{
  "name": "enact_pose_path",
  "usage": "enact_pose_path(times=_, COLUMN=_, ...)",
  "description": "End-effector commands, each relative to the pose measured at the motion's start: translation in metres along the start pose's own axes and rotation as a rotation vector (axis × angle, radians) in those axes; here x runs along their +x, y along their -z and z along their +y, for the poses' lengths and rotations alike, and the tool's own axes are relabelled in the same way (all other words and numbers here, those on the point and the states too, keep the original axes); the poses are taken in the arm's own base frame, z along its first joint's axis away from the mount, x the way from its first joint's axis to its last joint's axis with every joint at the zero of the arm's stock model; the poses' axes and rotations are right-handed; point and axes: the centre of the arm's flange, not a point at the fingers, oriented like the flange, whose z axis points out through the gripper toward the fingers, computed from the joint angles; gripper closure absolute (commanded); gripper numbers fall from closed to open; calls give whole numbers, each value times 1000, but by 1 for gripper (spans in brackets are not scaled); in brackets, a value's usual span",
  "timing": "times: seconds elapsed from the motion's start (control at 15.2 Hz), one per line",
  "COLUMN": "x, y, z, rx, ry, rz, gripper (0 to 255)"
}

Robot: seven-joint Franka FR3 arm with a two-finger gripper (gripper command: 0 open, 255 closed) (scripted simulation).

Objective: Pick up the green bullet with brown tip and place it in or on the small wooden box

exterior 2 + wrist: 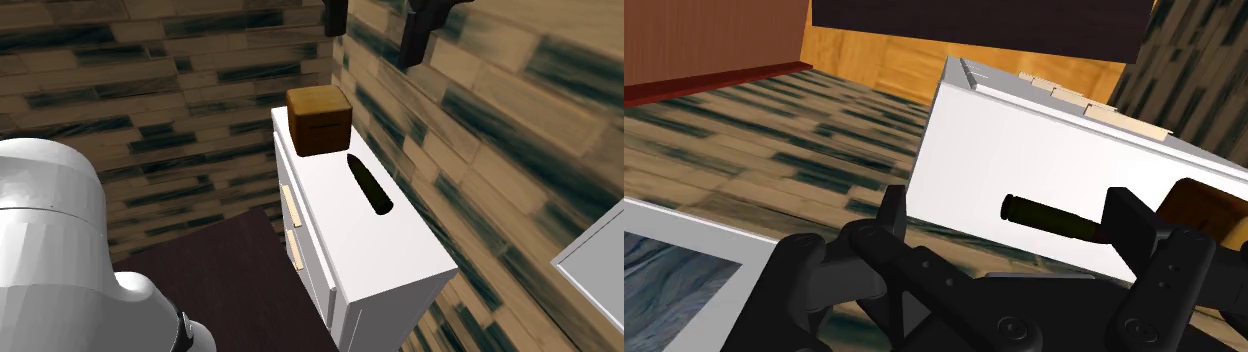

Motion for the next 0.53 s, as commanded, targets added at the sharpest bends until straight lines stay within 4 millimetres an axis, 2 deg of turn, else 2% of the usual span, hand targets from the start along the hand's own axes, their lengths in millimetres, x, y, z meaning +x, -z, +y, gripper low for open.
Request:
enact_pose_path(times=0.0, x=0, y=0, z=0, rx=0, ry=0, rz=0, gripper=0)
enact_pose_path(times=0.46, x=60, y=-70, z=-9, rx=-5, ry=219, rz=-4, gripper=0)
